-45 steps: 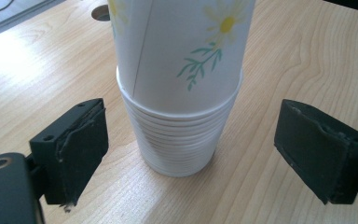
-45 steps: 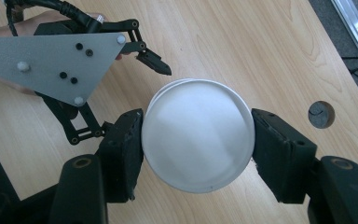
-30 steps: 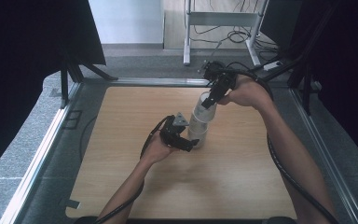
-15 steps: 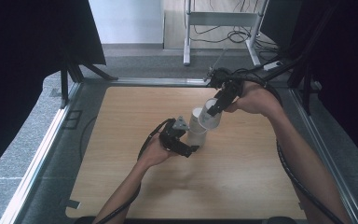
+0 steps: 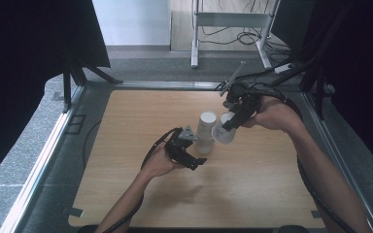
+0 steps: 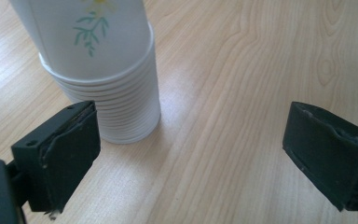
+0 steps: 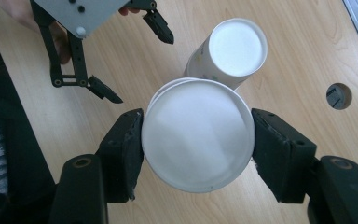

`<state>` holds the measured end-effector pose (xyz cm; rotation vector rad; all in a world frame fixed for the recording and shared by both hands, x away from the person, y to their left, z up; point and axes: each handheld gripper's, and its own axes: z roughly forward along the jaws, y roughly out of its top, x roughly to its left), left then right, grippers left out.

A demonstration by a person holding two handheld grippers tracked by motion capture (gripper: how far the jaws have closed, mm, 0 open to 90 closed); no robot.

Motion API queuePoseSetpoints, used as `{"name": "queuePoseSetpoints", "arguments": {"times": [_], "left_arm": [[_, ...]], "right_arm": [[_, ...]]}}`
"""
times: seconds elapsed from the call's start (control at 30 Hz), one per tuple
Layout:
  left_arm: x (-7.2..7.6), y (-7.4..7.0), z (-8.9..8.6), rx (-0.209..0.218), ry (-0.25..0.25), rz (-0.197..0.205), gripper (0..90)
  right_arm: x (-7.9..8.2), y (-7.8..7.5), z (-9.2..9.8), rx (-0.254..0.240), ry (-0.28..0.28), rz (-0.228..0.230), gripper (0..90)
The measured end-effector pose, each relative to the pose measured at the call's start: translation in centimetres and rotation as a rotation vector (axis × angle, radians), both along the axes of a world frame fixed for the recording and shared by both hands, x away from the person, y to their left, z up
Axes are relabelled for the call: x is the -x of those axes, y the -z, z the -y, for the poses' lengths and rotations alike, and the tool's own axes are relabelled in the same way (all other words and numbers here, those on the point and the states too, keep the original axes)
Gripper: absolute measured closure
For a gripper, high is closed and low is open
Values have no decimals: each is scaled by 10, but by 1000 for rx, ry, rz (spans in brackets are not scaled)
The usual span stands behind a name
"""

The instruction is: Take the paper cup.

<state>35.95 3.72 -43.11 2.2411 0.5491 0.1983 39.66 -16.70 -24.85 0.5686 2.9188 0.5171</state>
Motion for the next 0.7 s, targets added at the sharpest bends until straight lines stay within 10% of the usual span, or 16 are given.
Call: {"name": "queuePoseSetpoints", "arguments": {"times": [0.7], "left_arm": [[18,6,-6,20,49,-36,0]], "right_arm": [[26,34,12,-39,-45,-10,374]]}}
